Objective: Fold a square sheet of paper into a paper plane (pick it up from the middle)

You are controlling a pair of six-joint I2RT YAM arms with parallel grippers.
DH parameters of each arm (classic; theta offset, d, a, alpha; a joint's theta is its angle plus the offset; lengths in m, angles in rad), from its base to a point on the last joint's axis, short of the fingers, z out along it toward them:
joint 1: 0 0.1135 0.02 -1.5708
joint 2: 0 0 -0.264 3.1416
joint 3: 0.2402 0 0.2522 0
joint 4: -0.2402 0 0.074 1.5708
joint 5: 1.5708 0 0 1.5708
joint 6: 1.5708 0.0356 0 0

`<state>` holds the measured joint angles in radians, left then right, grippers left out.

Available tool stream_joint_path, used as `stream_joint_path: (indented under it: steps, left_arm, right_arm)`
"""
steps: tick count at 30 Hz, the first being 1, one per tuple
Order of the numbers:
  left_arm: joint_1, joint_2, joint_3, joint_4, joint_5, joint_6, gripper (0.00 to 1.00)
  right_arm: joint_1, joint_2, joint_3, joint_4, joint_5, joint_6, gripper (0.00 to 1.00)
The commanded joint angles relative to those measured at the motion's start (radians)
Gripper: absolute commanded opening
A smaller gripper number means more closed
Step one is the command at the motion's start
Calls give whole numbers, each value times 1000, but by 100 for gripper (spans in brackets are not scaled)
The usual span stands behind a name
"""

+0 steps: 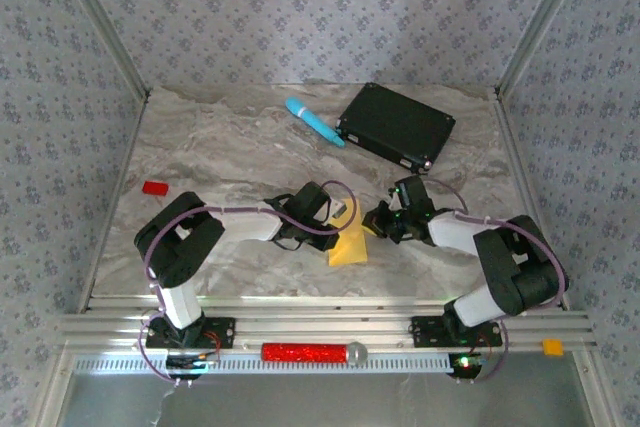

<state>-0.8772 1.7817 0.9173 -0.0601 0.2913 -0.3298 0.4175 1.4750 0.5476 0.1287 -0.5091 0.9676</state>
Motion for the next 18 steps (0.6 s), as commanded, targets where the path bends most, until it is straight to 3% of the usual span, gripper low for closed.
stream_joint_path:
  steps: [1,7,18]
  left_arm:
    - [10,0,-28,-58,-14,15,4]
    - [10,-2,-23,-61,-13,20,4]
    - [10,-2,-25,-61,-13,20,4]
  right_arm:
    - [65,9,61,-31,2,7,5]
    - [158,91,51,31,50,78,4]
    - [148,72,-34,86,43,96,4]
